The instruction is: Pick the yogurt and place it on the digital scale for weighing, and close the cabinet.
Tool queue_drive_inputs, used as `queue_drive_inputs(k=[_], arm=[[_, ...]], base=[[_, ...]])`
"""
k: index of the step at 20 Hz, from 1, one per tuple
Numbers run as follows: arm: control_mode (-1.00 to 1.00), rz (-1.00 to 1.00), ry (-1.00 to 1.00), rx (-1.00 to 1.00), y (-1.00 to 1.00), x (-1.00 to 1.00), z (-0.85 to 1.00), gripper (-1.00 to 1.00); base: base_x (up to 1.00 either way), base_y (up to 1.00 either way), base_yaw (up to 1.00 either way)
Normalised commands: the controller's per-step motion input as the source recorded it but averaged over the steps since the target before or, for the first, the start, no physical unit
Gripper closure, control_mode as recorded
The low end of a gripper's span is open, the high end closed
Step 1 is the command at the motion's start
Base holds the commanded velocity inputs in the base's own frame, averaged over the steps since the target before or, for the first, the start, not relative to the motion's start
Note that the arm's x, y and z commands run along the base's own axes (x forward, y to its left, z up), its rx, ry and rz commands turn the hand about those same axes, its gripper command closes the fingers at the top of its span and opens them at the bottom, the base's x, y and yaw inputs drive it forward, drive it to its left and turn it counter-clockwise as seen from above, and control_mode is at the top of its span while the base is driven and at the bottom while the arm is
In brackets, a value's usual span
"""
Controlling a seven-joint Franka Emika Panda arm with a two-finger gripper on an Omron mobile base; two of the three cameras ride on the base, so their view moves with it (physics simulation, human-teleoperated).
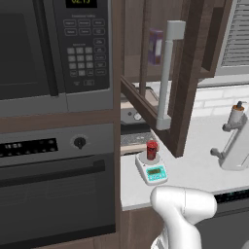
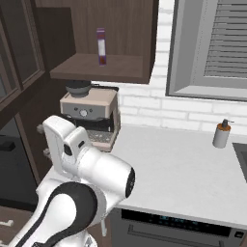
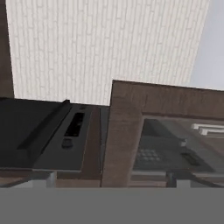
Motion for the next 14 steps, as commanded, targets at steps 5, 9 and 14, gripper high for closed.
queue_drive_inputs(k=[5, 9, 14], arm=[[-1.0, 0.03, -0.21, -0.02, 0.16, -1.0, 0.62, -1.0], [-1.0, 0.0, -0.11, 0.07, 0.78, -0.92, 0.05, -1.0], [-1.0, -0.02, -0.06, 0.19, 0.97, -0.82, 0.0, -1.0]], base=[[0.0, 0.0, 0.0], [0.0, 0.0, 0.0], [0.0, 0.0, 0.0]])
